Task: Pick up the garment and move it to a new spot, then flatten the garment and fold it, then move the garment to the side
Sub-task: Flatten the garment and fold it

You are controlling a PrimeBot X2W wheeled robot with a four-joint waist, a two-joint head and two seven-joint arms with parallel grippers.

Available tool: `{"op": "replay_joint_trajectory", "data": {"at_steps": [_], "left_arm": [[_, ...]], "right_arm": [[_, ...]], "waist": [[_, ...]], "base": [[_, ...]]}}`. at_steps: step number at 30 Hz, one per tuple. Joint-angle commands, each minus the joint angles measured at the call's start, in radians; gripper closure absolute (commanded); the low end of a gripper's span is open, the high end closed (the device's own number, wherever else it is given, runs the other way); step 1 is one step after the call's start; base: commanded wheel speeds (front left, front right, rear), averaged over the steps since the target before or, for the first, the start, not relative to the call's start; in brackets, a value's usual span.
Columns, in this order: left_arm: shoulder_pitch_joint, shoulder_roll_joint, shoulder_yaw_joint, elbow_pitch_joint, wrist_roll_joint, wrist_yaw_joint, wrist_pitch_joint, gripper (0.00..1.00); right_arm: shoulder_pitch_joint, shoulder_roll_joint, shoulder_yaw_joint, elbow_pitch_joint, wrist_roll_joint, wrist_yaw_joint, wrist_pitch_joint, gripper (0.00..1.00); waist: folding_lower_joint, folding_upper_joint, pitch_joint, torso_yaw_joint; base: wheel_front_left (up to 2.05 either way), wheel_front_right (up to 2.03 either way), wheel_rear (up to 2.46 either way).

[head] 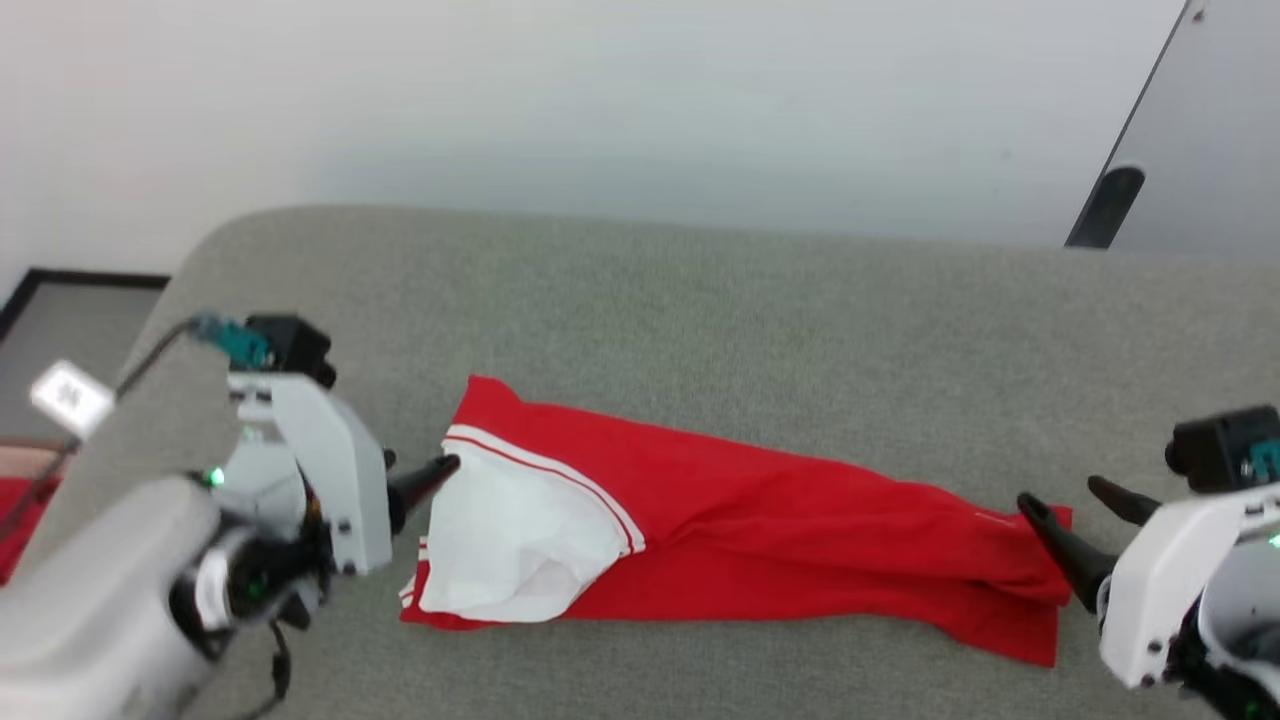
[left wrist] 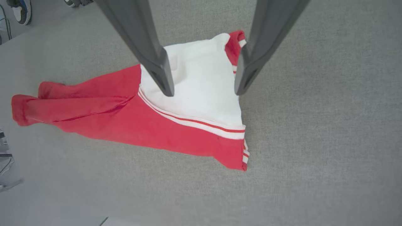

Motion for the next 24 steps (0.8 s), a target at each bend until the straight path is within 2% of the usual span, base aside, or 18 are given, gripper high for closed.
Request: {"op": "replay_joint_trajectory", "data": {"at_steps": [1,7,11,12,13,18,22,24], "left_arm": [[0.044,0.003,0.003,-0.007,0.027,-0.017,-0.057,0.0],[0.135,0.004,0.025,-0.015,0.107,-0.077,-0.311,0.0],[0.189,-0.009,0.043,-0.003,0.167,-0.112,-0.495,0.0],[0.201,-0.009,0.046,0.003,0.185,-0.114,-0.538,0.0],[0.201,-0.009,0.046,0.003,0.185,-0.114,-0.538,0.0],[0.278,-0.025,0.074,0.033,0.23,-0.112,-0.728,0.0],[0.338,-0.046,0.122,0.055,0.287,-0.097,-0.78,0.0],[0.372,-0.078,0.18,0.059,0.316,-0.089,-0.785,0.0]], "right_arm": [[0.033,-0.007,0.016,0.007,-0.009,-0.001,-0.078,0.0],[0.083,-0.011,0.043,0.056,-0.06,-0.001,-0.366,0.0],[0.107,0.012,0.021,0.12,-0.083,-0.001,-0.472,0.0],[0.113,0.016,0.015,0.135,-0.085,-0.001,-0.481,0.0],[0.113,0.016,0.015,0.135,-0.085,-0.001,-0.481,0.0],[0.129,0.039,-0.034,0.205,-0.07,-0.001,-0.448,0.0],[0.122,0.062,-0.088,0.244,-0.046,-0.001,-0.36,0.0],[0.114,0.053,-0.102,0.246,-0.05,-0.001,-0.313,0.0]], "waist": [[0.0,0.0,-0.049,-0.003],[0.0,0.0,-0.076,-0.008],[0.0,0.0,-0.089,-0.01],[0.0,0.0,-0.091,-0.01],[0.0,0.0,-0.091,-0.01],[0.0,0.0,-0.099,-0.006],[0.0,0.0,-0.102,0.01],[0.0,0.0,-0.103,0.023]], "base": [[0.0,0.0,0.0],[0.0,0.0,0.0],[0.0,0.0,0.0],[0.0,0.0,0.0],[0.0,0.0,0.0],[0.0,0.0,0.0],[0.0,0.0,0.0],[0.0,0.0,0.0]]}}
